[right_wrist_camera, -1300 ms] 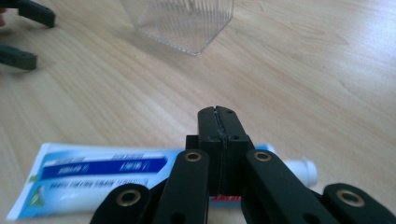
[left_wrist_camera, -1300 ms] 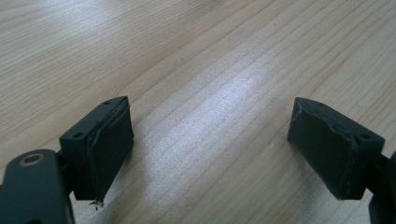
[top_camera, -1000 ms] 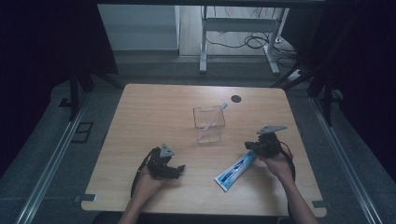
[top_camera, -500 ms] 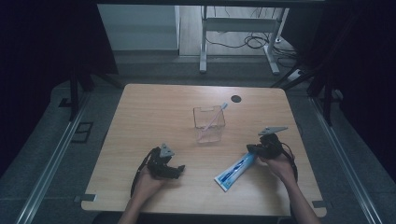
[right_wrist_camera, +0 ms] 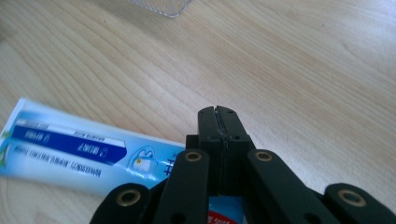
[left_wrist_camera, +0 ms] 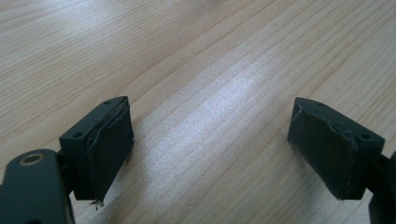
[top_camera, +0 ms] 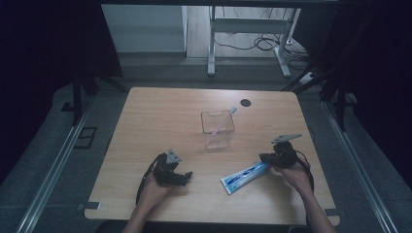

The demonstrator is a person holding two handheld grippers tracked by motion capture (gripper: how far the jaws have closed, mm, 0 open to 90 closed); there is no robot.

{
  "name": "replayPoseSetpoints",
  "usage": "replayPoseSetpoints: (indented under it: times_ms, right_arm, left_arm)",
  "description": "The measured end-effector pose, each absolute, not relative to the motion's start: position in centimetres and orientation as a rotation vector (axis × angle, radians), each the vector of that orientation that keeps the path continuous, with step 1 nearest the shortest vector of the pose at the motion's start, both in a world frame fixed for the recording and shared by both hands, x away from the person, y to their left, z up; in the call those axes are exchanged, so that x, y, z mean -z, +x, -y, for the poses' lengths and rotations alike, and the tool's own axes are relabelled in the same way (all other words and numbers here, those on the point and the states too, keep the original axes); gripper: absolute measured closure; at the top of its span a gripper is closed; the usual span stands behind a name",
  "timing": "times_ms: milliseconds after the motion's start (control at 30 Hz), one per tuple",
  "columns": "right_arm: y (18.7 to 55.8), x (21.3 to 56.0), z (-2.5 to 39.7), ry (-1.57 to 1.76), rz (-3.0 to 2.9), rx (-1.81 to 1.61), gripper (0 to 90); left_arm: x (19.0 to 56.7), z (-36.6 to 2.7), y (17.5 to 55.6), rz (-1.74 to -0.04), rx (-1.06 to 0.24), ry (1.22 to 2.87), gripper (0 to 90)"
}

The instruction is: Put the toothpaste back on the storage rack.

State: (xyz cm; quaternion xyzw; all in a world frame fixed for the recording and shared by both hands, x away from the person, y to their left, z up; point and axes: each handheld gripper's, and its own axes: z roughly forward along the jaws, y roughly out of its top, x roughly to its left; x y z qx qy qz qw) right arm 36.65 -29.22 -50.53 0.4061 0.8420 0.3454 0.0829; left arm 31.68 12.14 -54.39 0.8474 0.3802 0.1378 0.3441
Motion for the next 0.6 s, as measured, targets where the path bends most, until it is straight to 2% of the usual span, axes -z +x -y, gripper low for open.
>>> replayPoseSetpoints:
  times_ms: [600]
  right_arm:
    - [34.1,50.5,30.7,1.212,-2.533,-1.021,88.0]
  left_arm:
    - [54.4,-12.1,31.7,-0.985,-0.359,2.202,14.2]
